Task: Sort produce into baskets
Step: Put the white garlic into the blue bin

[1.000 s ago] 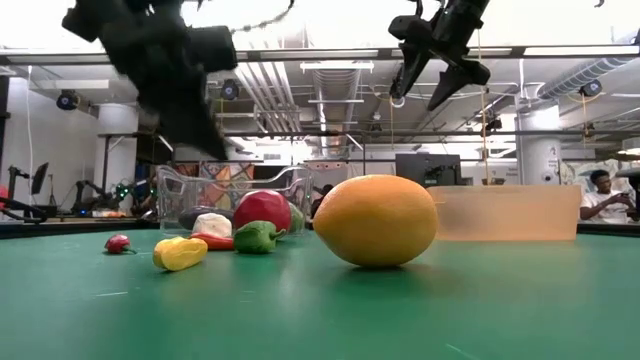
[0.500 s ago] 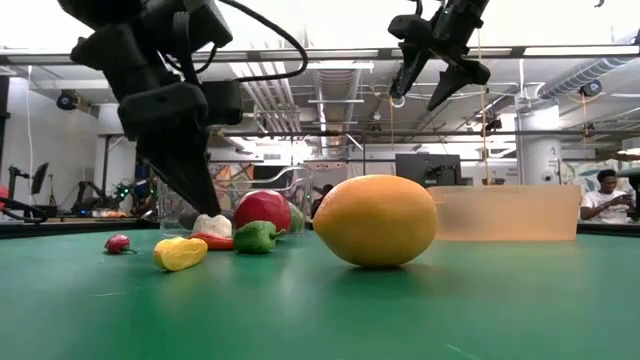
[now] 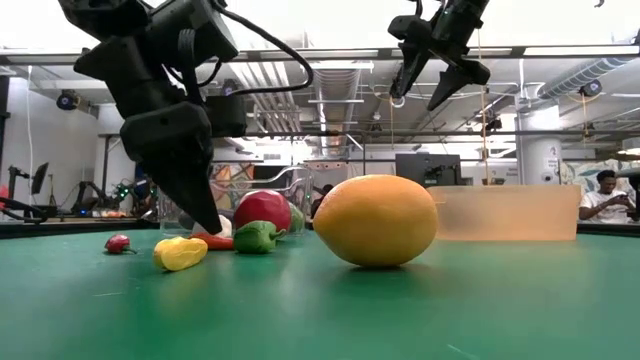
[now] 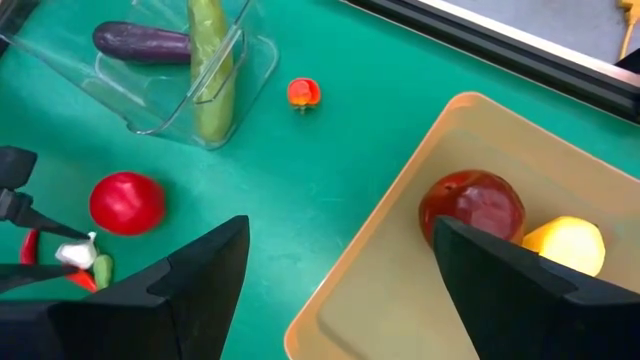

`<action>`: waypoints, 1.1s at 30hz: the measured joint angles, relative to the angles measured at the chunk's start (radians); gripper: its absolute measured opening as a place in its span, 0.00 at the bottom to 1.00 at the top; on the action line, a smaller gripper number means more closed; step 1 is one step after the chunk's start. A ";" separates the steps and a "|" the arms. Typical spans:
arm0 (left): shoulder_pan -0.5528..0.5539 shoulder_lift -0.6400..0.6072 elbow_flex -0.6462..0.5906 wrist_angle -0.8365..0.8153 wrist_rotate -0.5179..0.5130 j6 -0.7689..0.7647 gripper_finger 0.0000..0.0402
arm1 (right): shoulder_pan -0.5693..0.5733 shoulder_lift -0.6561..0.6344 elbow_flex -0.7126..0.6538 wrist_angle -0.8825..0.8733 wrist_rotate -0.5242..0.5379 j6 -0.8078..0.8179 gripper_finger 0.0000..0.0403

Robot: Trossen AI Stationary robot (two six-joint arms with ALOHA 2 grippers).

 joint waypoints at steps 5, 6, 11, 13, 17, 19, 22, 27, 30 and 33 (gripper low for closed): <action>0.000 -0.002 0.000 -0.003 0.000 0.000 0.18 | 0.000 0.000 0.000 0.000 0.002 -0.001 0.74; 0.000 -0.003 0.000 -0.003 0.000 0.000 0.15 | 0.000 0.000 0.000 0.000 0.002 -0.001 0.73; 0.000 -0.015 0.000 -0.012 0.026 0.000 0.08 | 0.000 0.000 0.000 0.000 0.002 -0.006 0.72; 0.000 -0.025 0.008 -0.034 0.027 0.001 0.08 | 0.000 0.000 0.000 0.000 0.002 -0.008 0.72; 0.000 -0.073 0.048 -0.136 0.029 0.042 0.11 | 0.000 0.000 0.000 0.000 0.002 -0.010 0.73; 0.000 -0.106 0.082 -0.205 0.029 0.072 0.12 | 0.000 0.000 0.000 0.000 0.002 -0.014 0.73; 0.000 -0.164 0.156 -0.349 0.082 0.106 0.11 | 0.000 0.000 0.000 0.001 0.002 -0.015 0.73; -0.040 -0.238 0.295 -0.760 0.359 0.093 0.11 | 0.000 0.000 0.000 0.003 0.002 -0.017 0.71; -0.117 -0.283 0.346 -0.919 0.474 0.016 0.11 | 0.000 0.000 0.000 0.003 0.002 -0.017 0.72; -0.229 -0.327 0.344 -0.940 0.481 -0.079 0.11 | 0.000 0.000 0.000 0.003 0.002 -0.017 0.72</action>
